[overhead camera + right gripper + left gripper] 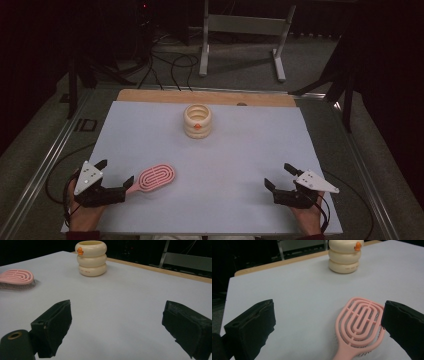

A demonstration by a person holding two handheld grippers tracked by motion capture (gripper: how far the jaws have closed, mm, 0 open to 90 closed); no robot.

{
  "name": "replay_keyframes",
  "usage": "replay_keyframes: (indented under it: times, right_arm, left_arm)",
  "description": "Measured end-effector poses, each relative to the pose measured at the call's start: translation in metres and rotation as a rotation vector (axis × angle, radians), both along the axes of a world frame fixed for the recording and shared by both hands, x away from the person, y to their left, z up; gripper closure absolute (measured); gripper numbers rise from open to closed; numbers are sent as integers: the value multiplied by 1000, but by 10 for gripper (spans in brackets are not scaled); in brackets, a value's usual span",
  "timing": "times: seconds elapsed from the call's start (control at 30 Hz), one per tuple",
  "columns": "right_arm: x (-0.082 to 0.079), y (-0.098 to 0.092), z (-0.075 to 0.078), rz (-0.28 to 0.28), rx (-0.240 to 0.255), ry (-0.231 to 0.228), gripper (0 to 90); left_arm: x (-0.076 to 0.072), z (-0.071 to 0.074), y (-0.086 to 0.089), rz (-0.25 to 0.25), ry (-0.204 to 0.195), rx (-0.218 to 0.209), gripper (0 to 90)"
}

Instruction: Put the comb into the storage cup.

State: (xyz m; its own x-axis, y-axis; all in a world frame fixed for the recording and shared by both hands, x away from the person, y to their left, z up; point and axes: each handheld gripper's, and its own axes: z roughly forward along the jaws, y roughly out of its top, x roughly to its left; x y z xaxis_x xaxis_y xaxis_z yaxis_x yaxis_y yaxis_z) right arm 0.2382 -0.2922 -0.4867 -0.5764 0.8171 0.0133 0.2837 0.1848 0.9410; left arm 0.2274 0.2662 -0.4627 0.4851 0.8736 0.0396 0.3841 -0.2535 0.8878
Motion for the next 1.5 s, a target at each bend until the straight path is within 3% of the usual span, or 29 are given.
replay_keyframes:
  times: [0.4, 0.63, 0.7, 0.77, 0.83, 0.97, 1.3, 1.5]
  right_arm:
    - [0, 0, -1, -8, 1, 7, 91]
    - [0, 0, -1, -13, -2, 8, 91]
    - [0, 1, -2, -12, -6, 8, 91]
    - [0, 1, -2, -14, -9, 9, 91]
    - [0, 2, -2, -14, -9, 12, 91]
    - [0, 1, -2, -19, -8, 12, 91]
    - [-1, 0, -1, -20, -9, 13, 91]
    - [-1, 0, -2, -21, -9, 14, 91]
  left_arm:
    - [7, 0, -10, -72, 116, 80, 2]
    - [12, 1, -15, -117, 214, 157, 26]
    - [13, 0, -17, -121, 224, 170, 29]
    - [18, -2, -19, -149, 275, 205, 23]
    - [20, -3, -20, -158, 296, 217, 6]
    - [24, -4, -22, -172, 317, 250, 6]
    - [33, -9, -35, -231, 409, 383, 26]
    - [36, -13, -38, -258, 444, 427, 68]
